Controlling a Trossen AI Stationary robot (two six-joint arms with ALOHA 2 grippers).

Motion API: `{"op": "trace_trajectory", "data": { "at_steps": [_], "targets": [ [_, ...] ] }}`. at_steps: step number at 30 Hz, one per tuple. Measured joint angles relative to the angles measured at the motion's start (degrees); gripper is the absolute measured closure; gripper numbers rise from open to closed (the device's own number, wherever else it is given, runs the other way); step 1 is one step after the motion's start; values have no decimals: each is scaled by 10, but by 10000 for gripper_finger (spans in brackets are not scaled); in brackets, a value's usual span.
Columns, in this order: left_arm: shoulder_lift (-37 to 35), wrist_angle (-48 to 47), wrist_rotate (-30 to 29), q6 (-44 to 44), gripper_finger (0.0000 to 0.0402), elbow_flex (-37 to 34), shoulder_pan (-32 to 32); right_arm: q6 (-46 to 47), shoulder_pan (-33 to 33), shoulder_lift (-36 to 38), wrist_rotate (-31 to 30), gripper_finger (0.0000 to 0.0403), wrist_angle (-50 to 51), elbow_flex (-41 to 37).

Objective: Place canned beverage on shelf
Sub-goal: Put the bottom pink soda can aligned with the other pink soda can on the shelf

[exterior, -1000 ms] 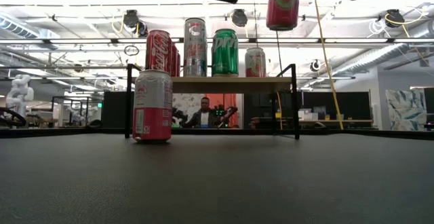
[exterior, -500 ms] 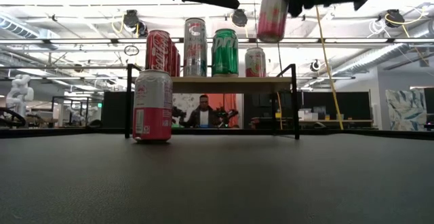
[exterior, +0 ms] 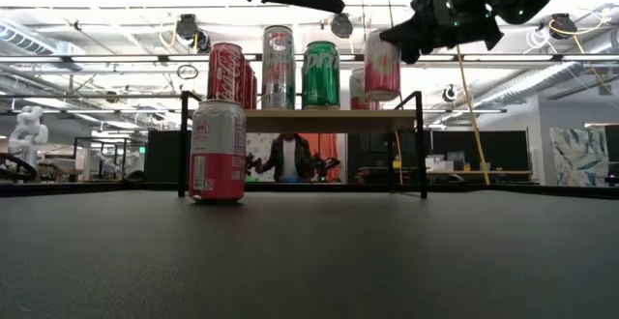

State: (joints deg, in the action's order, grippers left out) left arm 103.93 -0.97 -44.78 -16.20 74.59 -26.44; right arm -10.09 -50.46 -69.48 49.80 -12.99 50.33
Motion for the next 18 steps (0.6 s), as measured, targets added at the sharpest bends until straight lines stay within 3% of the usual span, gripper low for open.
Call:
{"op": "trace_trajectory", "data": {
  "at_steps": [18],
  "targets": [
    [0,0,0,3,15,0,1,-2,-11,-62,-1,122,-39,0]
  ]
}}
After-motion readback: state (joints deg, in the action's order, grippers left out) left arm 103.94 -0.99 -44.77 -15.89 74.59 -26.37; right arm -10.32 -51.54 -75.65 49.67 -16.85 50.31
